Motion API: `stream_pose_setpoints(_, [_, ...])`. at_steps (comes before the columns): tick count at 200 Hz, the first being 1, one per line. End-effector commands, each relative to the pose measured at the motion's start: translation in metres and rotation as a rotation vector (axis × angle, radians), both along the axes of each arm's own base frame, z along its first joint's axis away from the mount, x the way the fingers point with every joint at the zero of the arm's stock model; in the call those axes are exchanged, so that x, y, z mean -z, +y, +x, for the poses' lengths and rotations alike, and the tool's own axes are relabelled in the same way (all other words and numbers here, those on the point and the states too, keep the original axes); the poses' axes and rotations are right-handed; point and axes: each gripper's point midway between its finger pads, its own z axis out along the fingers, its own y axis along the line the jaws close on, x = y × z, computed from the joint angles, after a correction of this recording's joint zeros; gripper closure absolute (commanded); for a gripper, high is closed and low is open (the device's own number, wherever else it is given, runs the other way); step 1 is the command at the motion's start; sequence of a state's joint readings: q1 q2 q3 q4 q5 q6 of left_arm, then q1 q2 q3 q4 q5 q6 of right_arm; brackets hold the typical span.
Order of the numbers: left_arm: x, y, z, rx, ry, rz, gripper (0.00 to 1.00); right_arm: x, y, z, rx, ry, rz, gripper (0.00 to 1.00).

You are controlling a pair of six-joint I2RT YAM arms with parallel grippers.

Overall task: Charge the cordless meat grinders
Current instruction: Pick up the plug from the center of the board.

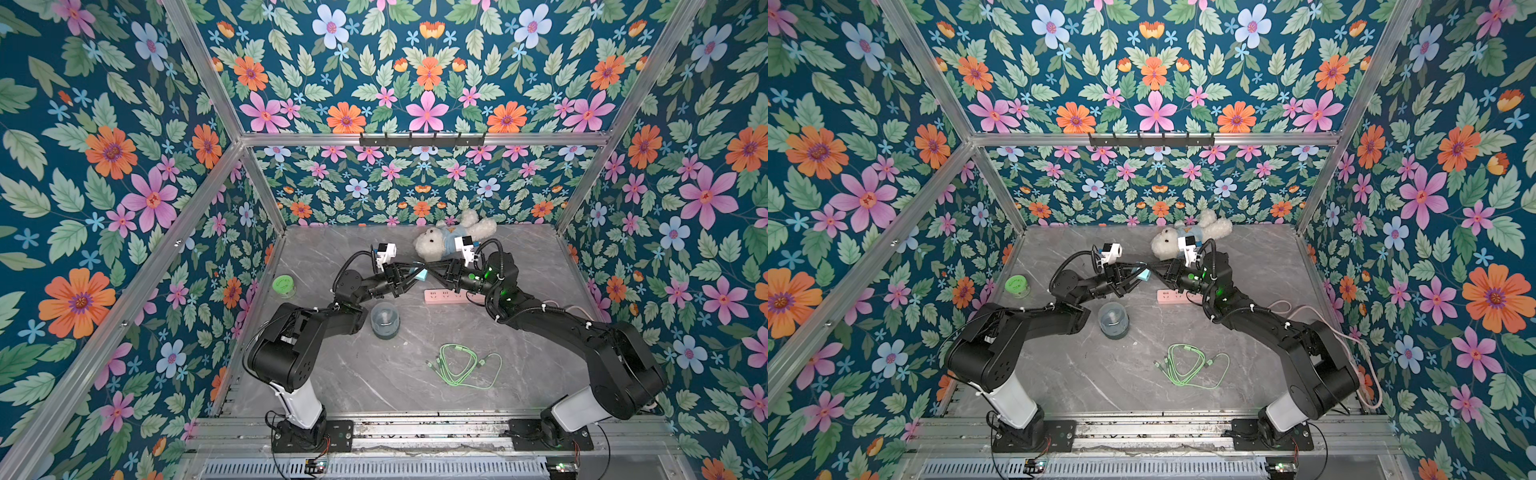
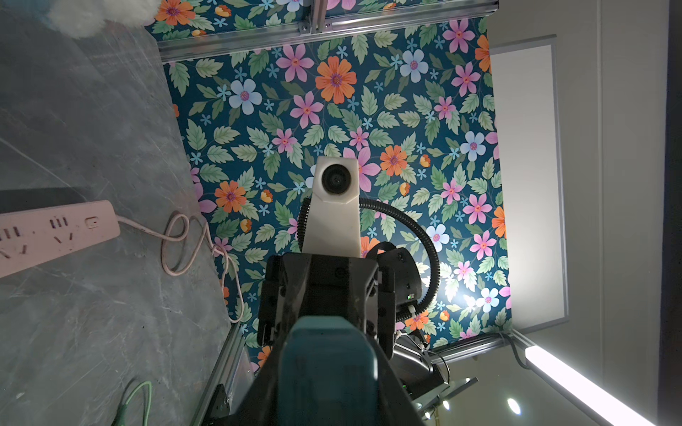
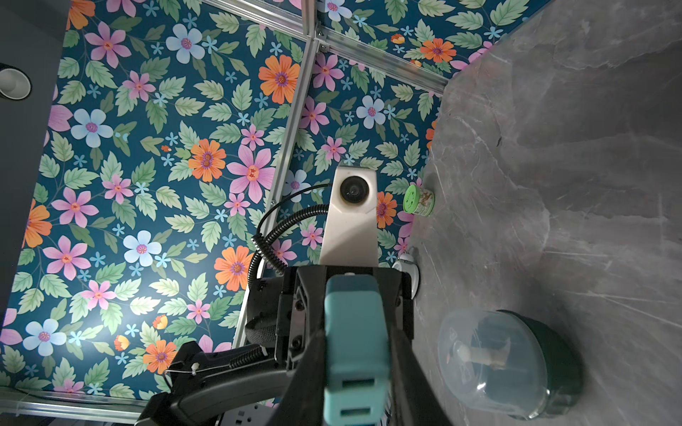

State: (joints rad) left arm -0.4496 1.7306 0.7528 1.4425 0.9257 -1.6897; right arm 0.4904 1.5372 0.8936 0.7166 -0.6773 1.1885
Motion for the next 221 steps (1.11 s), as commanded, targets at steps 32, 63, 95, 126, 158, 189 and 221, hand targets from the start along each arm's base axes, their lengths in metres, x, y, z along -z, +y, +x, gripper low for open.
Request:
stream_pose_setpoints(32, [-0.018,0.0,-0.015,0.055,-0.088,-0.05,0.55,-0.017,0.0,-0.007,-0.018,-0.037,0.038,0.87])
stream_pose_setpoints(63, [-0.011,0.0,-0.011,0.018,-0.115,0.028,0.28,-0.01,-0.006,-0.007,0.018,-0.02,-0.016,0.87])
stream_pose_setpoints(95, [0.001,0.017,0.006,-0.101,-0.183,0.227,0.08,0.005,-0.019,-0.005,0.084,0.017,-0.119,0.87])
stream_pose_setpoints(126, [0.022,0.041,0.026,-0.286,-0.387,0.671,0.1,0.028,-0.03,-0.001,0.138,0.064,-0.26,0.87])
stream_pose_setpoints(158, [0.037,0.05,0.021,-0.356,-0.732,1.053,0.13,0.046,-0.041,0.002,0.189,0.099,-0.35,0.87])
stream_pose_setpoints(189, [0.065,0.049,0.014,-0.366,-1.025,1.321,0.17,0.053,-0.039,0.005,0.192,0.137,-0.341,0.87])
stream_pose_setpoints(221, [0.07,0.035,-0.009,-0.393,-1.363,1.378,0.17,0.054,-0.039,0.006,0.197,0.153,-0.332,0.87])
